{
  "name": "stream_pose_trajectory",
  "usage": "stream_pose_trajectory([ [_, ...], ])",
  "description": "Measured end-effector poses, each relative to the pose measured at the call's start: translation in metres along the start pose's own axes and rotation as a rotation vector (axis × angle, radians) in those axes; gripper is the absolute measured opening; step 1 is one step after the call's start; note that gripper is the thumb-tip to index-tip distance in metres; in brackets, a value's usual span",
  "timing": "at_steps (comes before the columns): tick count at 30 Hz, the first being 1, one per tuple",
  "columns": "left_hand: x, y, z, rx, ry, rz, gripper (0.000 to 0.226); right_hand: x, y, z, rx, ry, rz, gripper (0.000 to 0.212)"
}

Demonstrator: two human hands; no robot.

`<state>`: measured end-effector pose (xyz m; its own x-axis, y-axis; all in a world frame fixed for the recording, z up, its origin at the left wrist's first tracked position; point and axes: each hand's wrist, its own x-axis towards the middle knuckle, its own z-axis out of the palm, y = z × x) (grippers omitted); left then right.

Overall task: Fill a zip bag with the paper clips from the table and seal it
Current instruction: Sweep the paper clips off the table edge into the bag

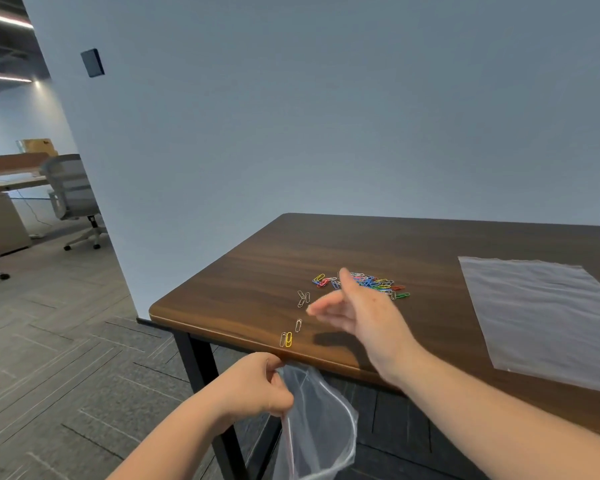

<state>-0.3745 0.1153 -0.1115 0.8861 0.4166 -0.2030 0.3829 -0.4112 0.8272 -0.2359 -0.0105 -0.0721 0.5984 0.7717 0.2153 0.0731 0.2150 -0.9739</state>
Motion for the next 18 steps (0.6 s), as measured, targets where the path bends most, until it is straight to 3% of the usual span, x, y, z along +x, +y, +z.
stream_pose_trajectory([
  [4, 0.001, -0.003, 0.0, -0.028, 0.01, -0.022, 0.02, 0.048, 0.003, -0.022, -0.322, 0.098, 0.023, 0.051],
  [6, 0.002, -0.005, -0.002, -0.023, 0.006, -0.04, 0.032, 0.071, 0.007, -0.027, -0.494, 0.17, -0.028, 0.05],
  [9, 0.006, -0.006, -0.003, -0.026, -0.011, -0.045, 0.045, 0.103, 0.014, -0.047, -0.799, 0.451, -0.083, 0.058],
  [11, 0.008, -0.008, -0.004, -0.046, -0.019, -0.054, 0.044, 0.114, 0.024, -0.063, -0.956, 0.53, -0.008, 0.062],
  [14, 0.012, -0.012, -0.006, -0.019, -0.02, -0.069, 0.035, 0.12, 0.036, -0.068, -0.948, 0.492, 0.086, 0.059],
  [18, 0.014, -0.012, -0.007, 0.019, -0.007, -0.063, 0.042, 0.137, 0.04, -0.049, -0.934, 0.373, 0.104, 0.06],
])
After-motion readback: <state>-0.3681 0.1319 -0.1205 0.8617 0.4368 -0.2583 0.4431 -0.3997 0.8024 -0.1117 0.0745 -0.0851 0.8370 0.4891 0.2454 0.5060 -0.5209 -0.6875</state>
